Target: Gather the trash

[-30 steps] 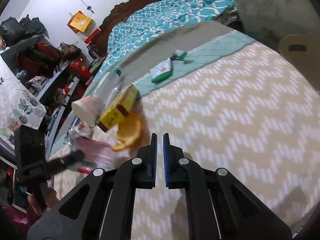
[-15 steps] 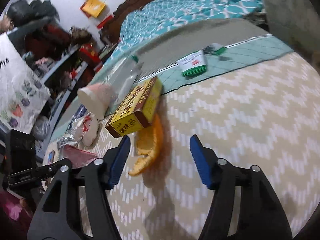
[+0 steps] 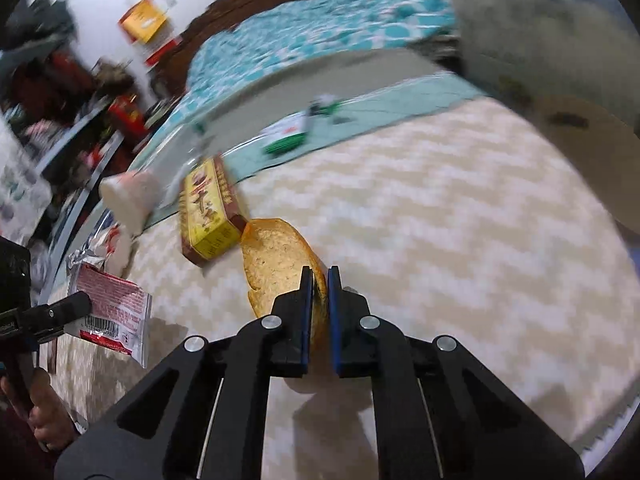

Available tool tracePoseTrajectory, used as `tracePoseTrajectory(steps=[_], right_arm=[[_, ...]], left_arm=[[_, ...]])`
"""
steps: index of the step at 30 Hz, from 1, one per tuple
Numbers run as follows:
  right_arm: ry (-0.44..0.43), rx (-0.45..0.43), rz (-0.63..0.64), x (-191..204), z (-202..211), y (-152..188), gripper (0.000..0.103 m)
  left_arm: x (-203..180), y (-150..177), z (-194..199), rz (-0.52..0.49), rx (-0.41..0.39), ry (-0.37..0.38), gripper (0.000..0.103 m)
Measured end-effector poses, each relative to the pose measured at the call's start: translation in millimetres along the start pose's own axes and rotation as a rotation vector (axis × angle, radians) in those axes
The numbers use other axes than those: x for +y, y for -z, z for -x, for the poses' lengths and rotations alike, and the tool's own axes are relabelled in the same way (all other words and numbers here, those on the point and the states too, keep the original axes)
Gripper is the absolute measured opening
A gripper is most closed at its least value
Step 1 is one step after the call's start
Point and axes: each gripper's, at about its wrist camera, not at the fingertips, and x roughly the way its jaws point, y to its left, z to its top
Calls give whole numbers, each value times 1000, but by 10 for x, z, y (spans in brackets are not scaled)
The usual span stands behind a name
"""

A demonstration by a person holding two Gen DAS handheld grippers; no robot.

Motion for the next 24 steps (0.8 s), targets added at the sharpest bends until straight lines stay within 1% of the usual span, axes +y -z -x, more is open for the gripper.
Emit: tracePoseTrajectory(steps=[5,7,10,12,14,15,16,18,20,21,24], right_arm=[[23,-72,-98,-443,276,-3,10],[17,-82,-125,-554,337,-22,10],[-60,-62,-156,-698,368,-38,10],[-109,-55,-164,-739,361,-33,14],[-143,-38,-164,-752,306,-39,15],[-153,-33,-164,-754,273,-48,23],[-161,-33,-166,-740,251,-49,45],[-183,-50,-150,-703,226,-72,74],[-188,-35,-100,-613,182,-101,70],[-189,-29,-80,-560,154,-114,66],[-207,2,-37,-429,68,-130,59]], left_arm=[[-402,-81,-495,-99,90,25,5],[-574,-144,-748,-137,130,30,5],[-755,-199,-1015,-166,168,19,5],[-835,-211,-1105,-185,175,12,5],[-858,-194,-1170,-203,185,-23,5],[-833,-185,-1190,-199,192,-41,5],[-809,-189,-1202,-189,197,-50,5],[-697,-182,-1186,-151,204,-64,5],[-608,-179,-1111,-131,197,-78,5],[-539,-168,-1046,-111,191,-82,5],[-403,-133,-867,-71,172,-72,5]])
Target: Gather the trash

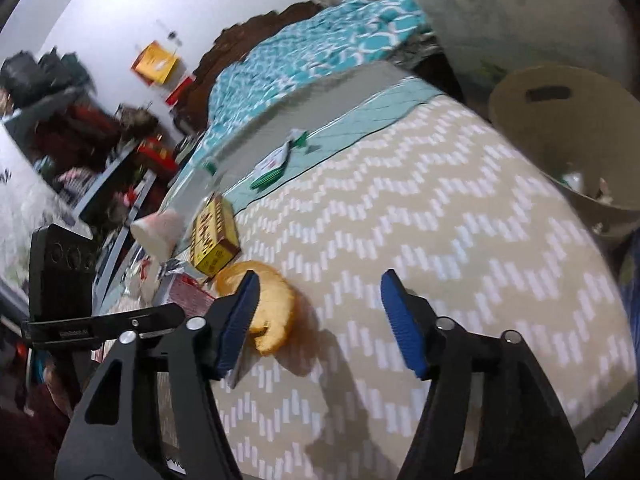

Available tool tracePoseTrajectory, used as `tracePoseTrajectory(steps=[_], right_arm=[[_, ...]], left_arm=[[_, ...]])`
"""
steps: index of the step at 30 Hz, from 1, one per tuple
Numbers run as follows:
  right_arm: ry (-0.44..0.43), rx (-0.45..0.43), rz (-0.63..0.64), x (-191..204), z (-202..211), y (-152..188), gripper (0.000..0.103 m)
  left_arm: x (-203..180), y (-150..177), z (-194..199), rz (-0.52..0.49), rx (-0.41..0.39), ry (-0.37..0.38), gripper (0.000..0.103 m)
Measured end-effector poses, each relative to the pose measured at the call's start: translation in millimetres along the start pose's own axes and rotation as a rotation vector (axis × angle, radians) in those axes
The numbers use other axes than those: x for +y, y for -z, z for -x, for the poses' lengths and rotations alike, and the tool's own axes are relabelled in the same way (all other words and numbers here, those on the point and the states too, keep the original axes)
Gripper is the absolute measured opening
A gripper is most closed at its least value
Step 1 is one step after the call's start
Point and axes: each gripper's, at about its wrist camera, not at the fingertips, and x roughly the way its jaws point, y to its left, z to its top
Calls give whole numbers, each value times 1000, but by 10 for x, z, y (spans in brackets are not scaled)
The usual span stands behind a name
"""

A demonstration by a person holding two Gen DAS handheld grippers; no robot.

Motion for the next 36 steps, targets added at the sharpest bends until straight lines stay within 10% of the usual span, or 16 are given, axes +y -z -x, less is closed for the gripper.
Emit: tracePoseTrajectory(steps=[9,19,28,31,32,34,36], right_arm=[[8,100,144,421,-329,95,10],[132,-106,-66,-353,266,-115,7],[323,-292,-249,-1406,911,-514,8],[323,-318,-327,-1698,925,-617,13],[305,-319,-362,-1798,914,-635,14],[267,-323,-408,-1886,892,-653,43],[279,-387,-398,-1838,963,-625,70]], left_arm=[[295,56,138,83,-26,-6,5],[-193,-326,-229,-50,12,28,5],[-1368,-1133,-1182,-276,73,98,5],[-1706,-1383,-1583,-325,74,77,11],[-1784,-1449,-1749,-329,76,47,39],[-1816,-1488,-1928,-308,60,-3,60],[-1799,-1441,-2014,-292,89,3,60]])
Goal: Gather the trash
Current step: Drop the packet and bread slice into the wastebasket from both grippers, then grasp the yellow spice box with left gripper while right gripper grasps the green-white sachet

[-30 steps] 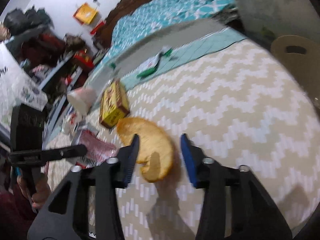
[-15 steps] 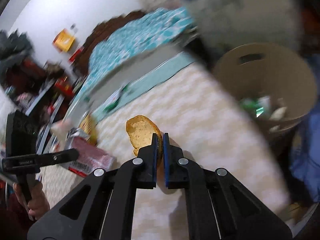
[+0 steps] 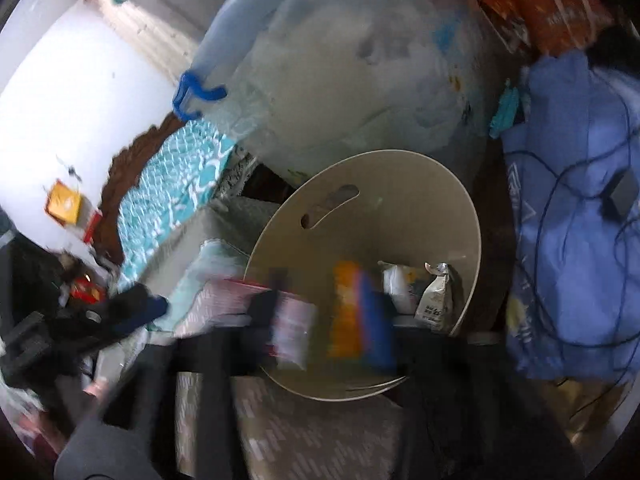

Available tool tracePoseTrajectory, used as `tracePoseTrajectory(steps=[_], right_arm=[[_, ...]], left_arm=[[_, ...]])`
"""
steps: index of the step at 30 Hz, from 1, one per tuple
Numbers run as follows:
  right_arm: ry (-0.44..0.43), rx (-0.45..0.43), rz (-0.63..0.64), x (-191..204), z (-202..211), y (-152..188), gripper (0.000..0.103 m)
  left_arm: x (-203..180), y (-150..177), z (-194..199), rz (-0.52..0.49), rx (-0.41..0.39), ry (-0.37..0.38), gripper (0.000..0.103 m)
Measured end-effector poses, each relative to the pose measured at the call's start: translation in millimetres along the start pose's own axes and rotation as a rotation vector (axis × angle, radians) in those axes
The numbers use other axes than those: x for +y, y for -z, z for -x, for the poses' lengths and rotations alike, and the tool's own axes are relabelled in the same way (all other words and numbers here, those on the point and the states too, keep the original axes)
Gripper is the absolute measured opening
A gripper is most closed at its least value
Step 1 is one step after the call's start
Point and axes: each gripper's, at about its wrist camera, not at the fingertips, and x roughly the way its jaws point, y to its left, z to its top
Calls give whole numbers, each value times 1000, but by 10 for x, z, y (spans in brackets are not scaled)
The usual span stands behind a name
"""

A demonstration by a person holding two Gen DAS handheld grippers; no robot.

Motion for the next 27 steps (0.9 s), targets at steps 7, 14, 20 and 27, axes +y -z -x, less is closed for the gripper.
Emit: tracePoseTrajectory(steps=[7,14,20,27], right_arm=[[-59,-2,69,327,132,111,63],[-202,158,217,1139,-115,590,49],[-271,368,413,2109,-635,1283,39],[-274,503,553,2889,-1138,1898,39]], left_arm=[[77,531,526,-48,-22,2,60],[585,1452,1482,25,-80,5,60],[1376,2044,2148,260,-179,-68,60],[1965,2229,2578,432,-291,-144,60]])
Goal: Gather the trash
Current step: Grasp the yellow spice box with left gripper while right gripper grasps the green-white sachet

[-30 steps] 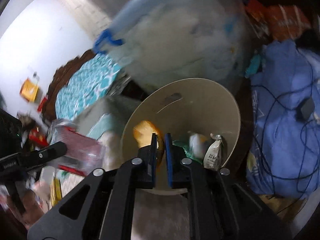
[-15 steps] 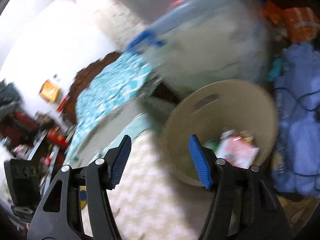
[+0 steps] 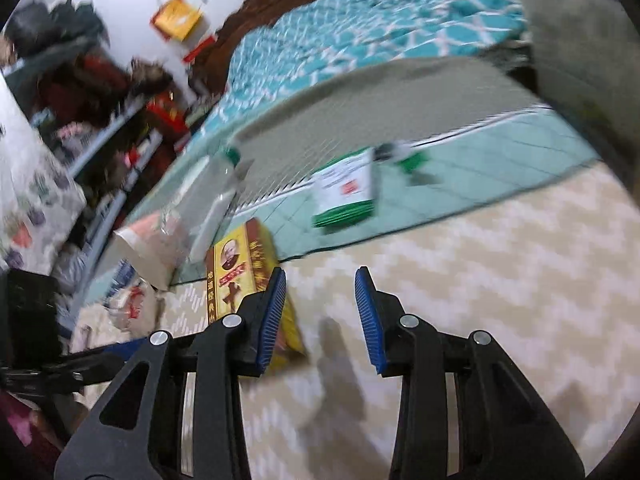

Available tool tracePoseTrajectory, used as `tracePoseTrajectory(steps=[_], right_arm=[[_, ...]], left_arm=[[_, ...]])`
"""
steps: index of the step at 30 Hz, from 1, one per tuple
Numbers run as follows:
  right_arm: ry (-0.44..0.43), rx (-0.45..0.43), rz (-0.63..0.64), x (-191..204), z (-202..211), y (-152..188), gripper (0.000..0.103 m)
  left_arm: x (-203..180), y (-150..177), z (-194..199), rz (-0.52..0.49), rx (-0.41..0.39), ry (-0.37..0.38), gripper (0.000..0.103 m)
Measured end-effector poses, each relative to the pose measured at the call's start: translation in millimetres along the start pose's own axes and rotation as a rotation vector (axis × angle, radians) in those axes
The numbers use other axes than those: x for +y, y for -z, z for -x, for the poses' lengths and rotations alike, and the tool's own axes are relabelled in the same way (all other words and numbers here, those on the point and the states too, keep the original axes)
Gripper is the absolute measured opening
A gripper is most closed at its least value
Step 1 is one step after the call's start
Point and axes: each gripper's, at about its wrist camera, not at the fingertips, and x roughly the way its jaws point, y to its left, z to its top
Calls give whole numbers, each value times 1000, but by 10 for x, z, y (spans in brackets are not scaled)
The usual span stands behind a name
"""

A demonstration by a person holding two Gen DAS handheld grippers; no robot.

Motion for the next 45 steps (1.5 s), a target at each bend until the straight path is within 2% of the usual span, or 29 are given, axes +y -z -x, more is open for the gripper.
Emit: tracePoseTrajectory(steps=[2,3,5,7,9,11,12,14,15,16,18,20,25,26,27,28,30,31,33,37,41,45], right_arm=[[-78,47,66,267,-59,117,39],[-67,32,116,388,-12,174,38],[-20,-26,135,415,97,185,38],[36,-71,91,271,186,76,40],[68,-103,35,64,249,-111,41],[110,-134,29,-72,295,-278,48],[164,-167,53,-144,300,-426,55],[234,-181,86,-237,239,-652,69],[263,-166,102,-272,152,-768,79],[283,-139,118,-290,43,-870,83],[327,-62,156,-272,-219,-1038,83],[310,-8,187,-252,-377,-1104,83],[300,111,301,-70,-748,-1006,86],[313,105,336,-15,-754,-938,85],[311,87,355,40,-739,-865,79],[279,85,354,74,-701,-819,61],[287,84,352,101,-616,-738,37],[265,85,336,86,-550,-692,29],[246,72,304,58,-402,-596,25],[204,0,243,48,61,-243,25],[150,-51,171,3,529,257,25],[152,-74,96,-67,810,698,25]], left_arm=[[34,-40,34,1,-20,-32,62],[46,-59,40,-1,-28,-41,62],[41,-117,57,-16,-54,-70,70],[5,-190,23,-48,-66,-121,73],[-61,-239,-75,-69,-49,-120,74],[-165,-266,-197,-97,-41,-130,80],[-249,-283,-283,-121,-40,-160,81],[-347,-288,-402,-162,-40,-203,83],[-385,-279,-456,-182,-41,-232,84],[-409,-279,-516,-193,-40,-254,84],[-414,-249,-613,-207,-29,-294,84],[-362,-225,-691,-186,-4,-297,84],[-381,-145,-746,-212,-7,-320,84],[-383,-134,-746,-219,-10,-323,82],[-387,-118,-738,-230,-18,-323,77],[-390,-109,-734,-241,-21,-322,60],[-385,-86,-716,-251,-18,-294,59],[-382,-77,-707,-252,-16,-282,59],[-386,-29,-665,-251,-4,-258,59],[-410,190,-490,-249,18,-204,59],[-472,453,-308,-257,26,-155,59],[-589,701,-212,-287,29,-111,59]])
